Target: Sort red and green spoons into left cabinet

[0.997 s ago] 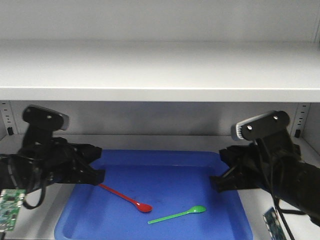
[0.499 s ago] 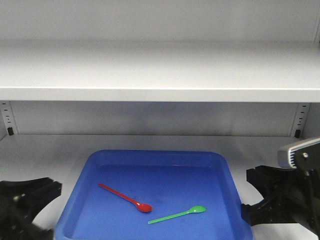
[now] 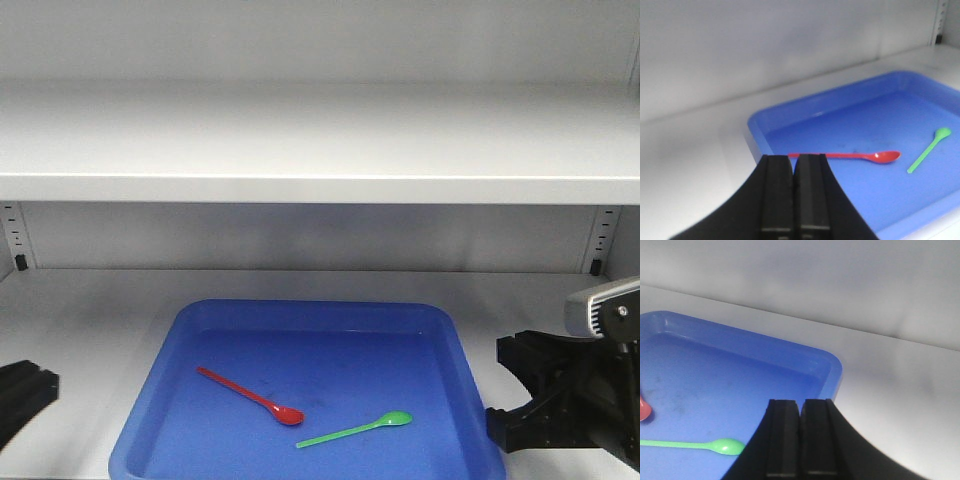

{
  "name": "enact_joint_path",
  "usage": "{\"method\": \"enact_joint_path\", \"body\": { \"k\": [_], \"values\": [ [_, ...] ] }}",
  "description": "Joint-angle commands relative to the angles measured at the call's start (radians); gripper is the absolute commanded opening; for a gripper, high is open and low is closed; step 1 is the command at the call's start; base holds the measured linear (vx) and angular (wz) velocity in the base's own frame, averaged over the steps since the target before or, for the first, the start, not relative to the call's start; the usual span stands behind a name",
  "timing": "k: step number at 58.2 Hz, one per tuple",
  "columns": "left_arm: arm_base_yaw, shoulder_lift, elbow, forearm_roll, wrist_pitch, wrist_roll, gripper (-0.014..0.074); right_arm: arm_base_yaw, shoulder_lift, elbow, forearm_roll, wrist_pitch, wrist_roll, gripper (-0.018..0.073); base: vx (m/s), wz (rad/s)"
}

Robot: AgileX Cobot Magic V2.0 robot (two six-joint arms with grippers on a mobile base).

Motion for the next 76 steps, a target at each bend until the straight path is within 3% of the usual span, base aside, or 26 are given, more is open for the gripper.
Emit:
{"method": "enact_joint_path", "body": {
  "k": [1, 7, 11, 19, 35, 41, 50, 55, 62, 76],
  "values": [
    [0.022, -0.068, -0.029, 0.268, 0.000, -0.312, 0.0000, -0.001, -0.018, -0.028, 0.031, 0.015, -0.002, -0.0004, 0.00, 0.00],
    [0.086, -0.132, -0.029, 0.554, 0.097, -0.616, 0.0000, -0.001, -0.018, -0.028, 0.031, 0.015, -0.002, -0.0004, 0.00, 0.00],
    [0.125, -0.176, -0.028, 0.702, 0.160, -0.768, 0.0000, -0.001, -0.018, -0.028, 0.031, 0.015, -0.002, -0.0004, 0.00, 0.00],
    [0.188, -0.257, 0.004, 0.867, 0.190, -0.948, 0.0000, -0.001, -0.018, -0.028, 0.031, 0.015, -0.002, -0.0004, 0.00, 0.00],
    [0.201, -0.502, 0.325, 0.897, -0.115, -0.996, 0.0000, -0.001, -0.018, -0.028, 0.031, 0.015, -0.002, -0.0004, 0.00, 0.00],
    [0.201, -0.591, 0.441, 0.973, -0.183, -1.037, 0.0000, -0.001, -0.018, -0.028, 0.031, 0.015, -0.002, -0.0004, 0.00, 0.00],
    [0.201, -0.695, 0.595, 1.072, -0.273, -1.181, 0.0000, -0.001, -0.018, -0.028, 0.031, 0.015, -0.002, -0.0004, 0.00, 0.00],
    [0.201, -0.731, 0.618, 1.135, -0.247, -1.270, 0.0000, -0.001, -0.018, -0.028, 0.031, 0.015, -0.002, -0.0004, 0.00, 0.00],
    [0.201, -0.751, 0.617, 1.219, -0.237, -1.301, 0.0000, -0.001, -0.017, -0.028, 0.031, 0.015, -0.002, -0.0004, 0.00, 0.00],
    [0.201, -0.754, 0.617, 1.219, -0.236, -1.301, 0.0000, -0.001, -0.017, -0.028, 0.031, 0.015, -0.002, -0.0004, 0.00, 0.00]
  ]
}}
